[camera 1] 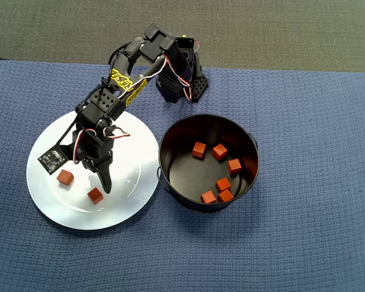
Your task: Pick up the red cubes from the white plate and place them in the black recipient
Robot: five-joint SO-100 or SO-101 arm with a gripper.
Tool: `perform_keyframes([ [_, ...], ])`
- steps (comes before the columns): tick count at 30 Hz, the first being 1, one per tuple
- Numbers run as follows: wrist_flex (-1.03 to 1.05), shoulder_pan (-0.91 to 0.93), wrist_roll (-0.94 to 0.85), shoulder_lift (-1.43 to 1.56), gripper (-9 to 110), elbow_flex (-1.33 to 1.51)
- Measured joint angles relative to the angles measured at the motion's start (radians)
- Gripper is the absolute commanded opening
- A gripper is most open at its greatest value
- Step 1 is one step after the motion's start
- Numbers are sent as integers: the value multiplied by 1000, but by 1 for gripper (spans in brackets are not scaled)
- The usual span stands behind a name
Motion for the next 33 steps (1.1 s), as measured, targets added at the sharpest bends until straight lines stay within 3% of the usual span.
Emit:
perform_keyframes([
  [33, -49, -94, 69, -147, 19, -143],
])
